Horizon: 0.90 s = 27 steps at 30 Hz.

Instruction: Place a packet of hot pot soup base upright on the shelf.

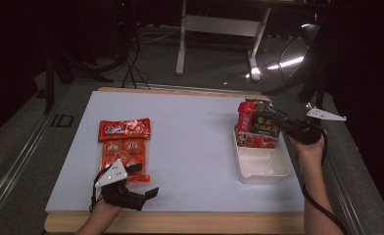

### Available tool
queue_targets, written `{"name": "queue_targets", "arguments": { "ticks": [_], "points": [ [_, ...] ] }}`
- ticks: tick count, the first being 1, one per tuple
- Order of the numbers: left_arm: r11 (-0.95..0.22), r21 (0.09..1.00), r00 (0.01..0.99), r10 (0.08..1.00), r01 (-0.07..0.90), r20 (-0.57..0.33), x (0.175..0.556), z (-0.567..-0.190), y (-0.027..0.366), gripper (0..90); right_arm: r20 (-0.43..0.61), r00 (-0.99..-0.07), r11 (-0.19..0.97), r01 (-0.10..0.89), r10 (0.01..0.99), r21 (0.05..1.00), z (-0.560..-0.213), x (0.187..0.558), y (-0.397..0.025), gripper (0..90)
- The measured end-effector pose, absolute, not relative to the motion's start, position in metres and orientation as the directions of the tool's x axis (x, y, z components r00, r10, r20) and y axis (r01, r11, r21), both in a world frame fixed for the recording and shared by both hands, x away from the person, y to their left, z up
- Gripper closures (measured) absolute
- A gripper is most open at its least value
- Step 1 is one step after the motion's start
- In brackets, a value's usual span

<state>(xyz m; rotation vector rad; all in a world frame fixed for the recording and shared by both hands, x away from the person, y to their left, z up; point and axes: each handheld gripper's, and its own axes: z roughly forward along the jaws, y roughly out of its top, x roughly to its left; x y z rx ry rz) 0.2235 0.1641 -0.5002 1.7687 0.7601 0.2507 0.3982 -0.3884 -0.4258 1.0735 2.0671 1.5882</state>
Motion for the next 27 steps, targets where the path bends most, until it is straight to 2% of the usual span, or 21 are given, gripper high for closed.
{"name": "queue_targets", "arguments": {
  "ticks": [4,10,16,21,27],
  "points": [
    [-0.156,0.92,0.776,0.597,0.36,-0.203,0.223,-0.5,0.162,0.2,0.198,-0.651,0.083,0.375,0.733,0.923,-0.435,0.392,-0.403,71.5],
    [-0.173,0.919,0.78,0.597,0.354,-0.188,0.224,-0.501,0.162,0.2,0.161,-0.637,0.135,0.389,0.754,0.911,-0.427,0.391,-0.398,67.0],
    [-0.174,0.918,0.78,0.596,0.356,-0.19,0.226,-0.502,0.163,0.2,0.114,-0.607,0.159,0.378,0.786,0.912,-0.412,0.385,-0.394,49.7],
    [-0.182,0.916,0.781,0.596,0.359,-0.188,0.225,-0.503,0.162,0.2,0.093,-0.591,0.139,0.334,0.801,0.932,-0.39,0.377,-0.388,40.3],
    [-0.2,0.915,0.779,0.605,0.351,-0.166,0.226,-0.505,0.163,0.2,0.042,-0.602,0.131,0.24,0.797,0.962,-0.361,0.361,-0.373,34.9]
  ]
}}
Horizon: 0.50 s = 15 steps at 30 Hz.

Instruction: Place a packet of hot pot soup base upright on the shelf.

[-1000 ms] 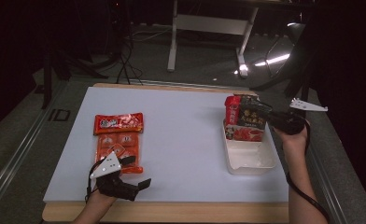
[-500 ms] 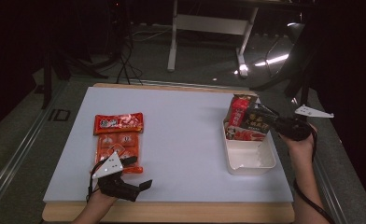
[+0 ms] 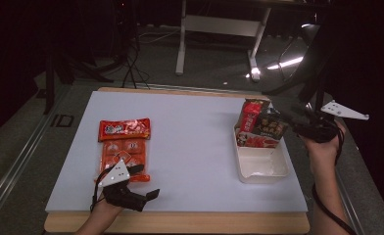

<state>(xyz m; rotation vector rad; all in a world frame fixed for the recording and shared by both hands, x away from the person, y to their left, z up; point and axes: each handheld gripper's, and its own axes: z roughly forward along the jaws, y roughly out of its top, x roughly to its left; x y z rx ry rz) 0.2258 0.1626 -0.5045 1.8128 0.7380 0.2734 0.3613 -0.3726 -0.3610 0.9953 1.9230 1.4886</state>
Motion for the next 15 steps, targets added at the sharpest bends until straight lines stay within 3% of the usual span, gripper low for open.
{"name": "queue_targets", "arguments": {
  "ticks": [5,8,12,15],
  "points": [
    [-0.195,0.916,0.773,0.612,0.351,-0.166,0.227,-0.505,0.164,0.2,0.027,-0.637,0.153,0.226,0.771,0.962,-0.351,0.346,-0.348,26.1],
    [-0.177,0.924,0.77,0.616,0.34,-0.165,0.227,-0.504,0.167,0.2,0.051,-0.669,0.146,0.236,0.742,0.961,-0.351,0.337,-0.333,13.1],
    [-0.152,0.92,0.763,0.616,0.362,-0.198,0.23,-0.504,0.172,0.3,0.072,-0.706,0.133,0.23,0.705,0.964,-0.359,0.325,-0.315,10.6],
    [-0.144,0.908,0.764,0.601,0.392,-0.235,0.231,-0.503,0.175,0.3,0.114,-0.741,0.114,0.25,0.662,0.961,-0.371,0.318,-0.305,14.2]
  ]
}}
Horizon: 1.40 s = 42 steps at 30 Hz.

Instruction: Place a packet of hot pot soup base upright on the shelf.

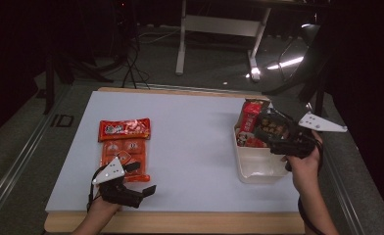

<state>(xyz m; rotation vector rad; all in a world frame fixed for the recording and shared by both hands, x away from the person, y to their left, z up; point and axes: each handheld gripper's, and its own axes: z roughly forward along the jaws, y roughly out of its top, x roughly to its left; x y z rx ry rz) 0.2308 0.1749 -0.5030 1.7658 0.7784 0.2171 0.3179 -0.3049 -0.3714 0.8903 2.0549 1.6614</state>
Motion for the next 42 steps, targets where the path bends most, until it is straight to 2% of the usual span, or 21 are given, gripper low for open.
{"name": "queue_targets", "arguments": {
  "ticks": [7,13,20,22,26,28,30,33,35,40,42],
  "points": [
    [-0.18,0.898,0.756,0.618,0.402,-0.215,0.234,-0.497,0.183,0.3,0.091,-0.766,0.189,0.269,0.637,0.945,-0.4,0.297,-0.286,16.4],
    [-0.183,0.892,0.736,0.644,0.413,-0.209,0.242,-0.493,0.199,0.3,0.074,-0.775,0.209,0.26,0.628,0.943,-0.409,0.276,-0.277,15.0],
    [-0.195,0.888,0.699,0.692,0.417,-0.177,0.253,-0.49,0.222,0.6,0.062,-0.784,0.192,0.227,0.618,0.955,-0.411,0.266,-0.272,14.1],
    [-0.192,0.888,0.685,0.709,0.418,-0.169,0.256,-0.489,0.229,5.0,0.052,-0.781,0.177,0.205,0.623,0.963,-0.412,0.263,-0.272,14.2],
    [-0.176,0.892,0.655,0.738,0.417,-0.161,0.261,-0.49,0.242,7.2,0.059,-0.779,0.158,0.199,0.625,0.967,-0.416,0.26,-0.274,14.5],
    [-0.155,0.892,0.636,0.752,0.425,-0.172,0.264,-0.492,0.249,13.1,0.056,-0.774,0.166,0.205,0.631,0.965,-0.419,0.259,-0.274,14.5],
    [-0.147,0.889,0.618,0.766,0.433,-0.175,0.268,-0.495,0.255,15.3,0.054,-0.777,0.168,0.203,0.628,0.965,-0.421,0.257,-0.274,14.5],
    [-0.171,0.884,0.596,0.79,0.435,-0.141,0.273,-0.499,0.262,23.0,0.056,-0.782,0.176,0.208,0.621,0.962,-0.425,0.257,-0.274,14.5],
    [-0.185,0.878,0.555,0.825,0.441,-0.105,0.277,-0.502,0.264,35.0,0.071,-0.787,0.173,0.221,0.613,0.96,-0.428,0.257,-0.273,14.5],
    [-0.228,0.838,0.455,0.89,0.496,-0.028,0.29,-0.512,0.269,52.9,0.085,-0.797,0.176,0.234,0.599,0.956,-0.433,0.259,-0.271,14.5],
    [-0.245,0.817,0.42,0.908,0.522,0.003,0.294,-0.516,0.271,63.4,0.079,-0.803,0.185,0.23,0.591,0.955,-0.433,0.259,-0.27,14.5]
  ]
}}
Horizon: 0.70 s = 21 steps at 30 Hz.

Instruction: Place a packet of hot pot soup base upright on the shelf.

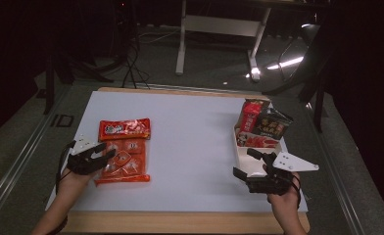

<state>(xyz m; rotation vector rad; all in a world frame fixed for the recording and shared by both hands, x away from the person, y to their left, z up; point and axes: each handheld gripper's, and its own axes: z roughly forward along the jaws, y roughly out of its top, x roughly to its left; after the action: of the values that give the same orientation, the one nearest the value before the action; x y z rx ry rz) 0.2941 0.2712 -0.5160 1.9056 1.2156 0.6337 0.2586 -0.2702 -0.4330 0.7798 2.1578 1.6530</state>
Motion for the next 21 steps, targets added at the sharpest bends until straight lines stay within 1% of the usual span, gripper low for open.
{"name": "queue_targets", "arguments": {
  "ticks": [1,3,6,9,12,13,17,20,21],
  "points": [
    [-0.252,0.811,0.406,0.914,0.528,0.02,0.296,-0.518,0.273,66.5,0.076,-0.804,0.187,0.227,0.59,0.956,-0.433,0.258,-0.27,14.5],
    [-0.247,0.806,0.383,0.924,0.539,0.027,0.3,-0.52,0.277,77.3,0.079,-0.805,0.182,0.227,0.588,0.957,-0.433,0.258,-0.27,14.6],
    [-0.246,0.794,0.341,0.938,0.556,0.052,0.309,-0.521,0.284,87.8,0.08,-0.807,0.185,0.229,0.585,0.956,-0.434,0.258,-0.27,14.7],
    [-0.254,0.775,0.317,0.946,0.579,0.073,0.317,-0.526,0.288,89.9,0.083,-0.808,0.189,0.234,0.583,0.954,-0.434,0.259,-0.27,14.7],
    [-0.291,0.748,0.327,0.939,0.597,0.104,0.322,-0.532,0.287,90.0,0.083,-0.81,0.19,0.234,0.581,0.953,-0.434,0.258,-0.27,14.8],
    [-0.291,0.748,0.327,0.939,0.597,0.104,0.322,-0.532,0.287,90.0,0.083,-0.81,0.19,0.234,0.581,0.953,-0.434,0.258,-0.27,14.8],
    [-0.272,0.71,0.311,0.947,0.65,0.078,0.327,-0.544,0.285,90.0,0.094,-0.809,0.184,0.243,0.58,0.952,-0.435,0.259,-0.271,14.7],
    [-0.251,0.713,0.313,0.949,0.655,0.046,0.328,-0.544,0.285,90.0,0.101,-0.812,0.183,0.248,0.575,0.951,-0.435,0.259,-0.271,14.7],
    [-0.261,0.711,0.32,0.946,0.653,0.053,0.328,-0.544,0.283,90.0,0.1,-0.813,0.186,0.248,0.574,0.951,-0.434,0.258,-0.27,14.7]
  ]
}}
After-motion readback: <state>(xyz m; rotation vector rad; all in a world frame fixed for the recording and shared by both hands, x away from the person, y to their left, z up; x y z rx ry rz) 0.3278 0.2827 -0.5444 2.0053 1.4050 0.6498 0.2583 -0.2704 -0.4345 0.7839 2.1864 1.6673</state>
